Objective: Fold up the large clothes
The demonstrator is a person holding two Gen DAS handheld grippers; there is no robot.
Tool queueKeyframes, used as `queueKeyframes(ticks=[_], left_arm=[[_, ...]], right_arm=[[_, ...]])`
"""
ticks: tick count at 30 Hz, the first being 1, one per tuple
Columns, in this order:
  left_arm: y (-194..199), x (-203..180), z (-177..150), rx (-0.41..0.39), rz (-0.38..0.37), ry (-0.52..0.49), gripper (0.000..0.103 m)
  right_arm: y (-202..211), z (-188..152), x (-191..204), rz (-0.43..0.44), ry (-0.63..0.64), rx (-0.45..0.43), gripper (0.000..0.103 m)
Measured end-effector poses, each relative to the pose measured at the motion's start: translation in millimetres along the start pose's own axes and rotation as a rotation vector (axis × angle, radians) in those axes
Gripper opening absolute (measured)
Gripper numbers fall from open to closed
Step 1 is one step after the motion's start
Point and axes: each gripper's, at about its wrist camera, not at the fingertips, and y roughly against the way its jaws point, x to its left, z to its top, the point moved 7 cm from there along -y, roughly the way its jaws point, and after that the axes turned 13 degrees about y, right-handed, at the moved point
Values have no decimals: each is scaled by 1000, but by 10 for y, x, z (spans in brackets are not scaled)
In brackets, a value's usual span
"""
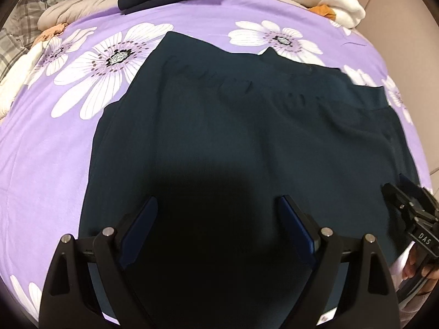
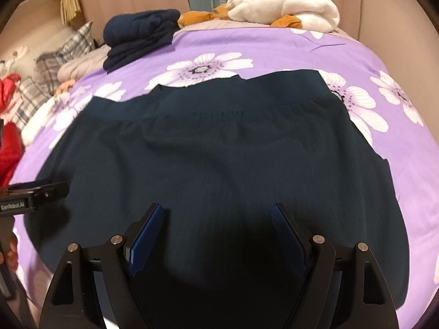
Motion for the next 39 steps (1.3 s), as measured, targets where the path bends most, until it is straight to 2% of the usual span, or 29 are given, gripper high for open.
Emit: queueKeyframes(ticks=[7, 12, 16, 20, 27, 30, 32, 35, 39], left_arm=[[-47, 64, 30, 15, 15, -2, 90], [-43, 136, 48, 17, 18, 19, 90], [-14, 194, 51, 10, 22, 27, 90], [12, 301, 70, -5, 32, 46, 90], [90, 550, 53, -21, 70, 77, 90], [135, 738, 44, -46, 132, 104, 90], [179, 880, 19, -58, 147, 142, 90], [302, 1026, -25, -85, 133, 207, 89], [529, 910, -61, -143, 97, 191, 89]], right_arm=[[-47, -6, -126, -10, 21, -4, 82], [-25, -10, -326, -26, -34, -9, 82], [-28, -40, -567, -86, -96, 15, 82], [9, -101, -736, -84, -158, 12, 82], [78, -166, -826, -128, -160, 21, 82], [112, -212, -929, -184, -166, 42, 82], [174, -259, -997, -188, -187, 43, 82], [321, -301, -1061, -226, -196, 34, 82], [547, -330, -1083, -292, -175, 16, 82]])
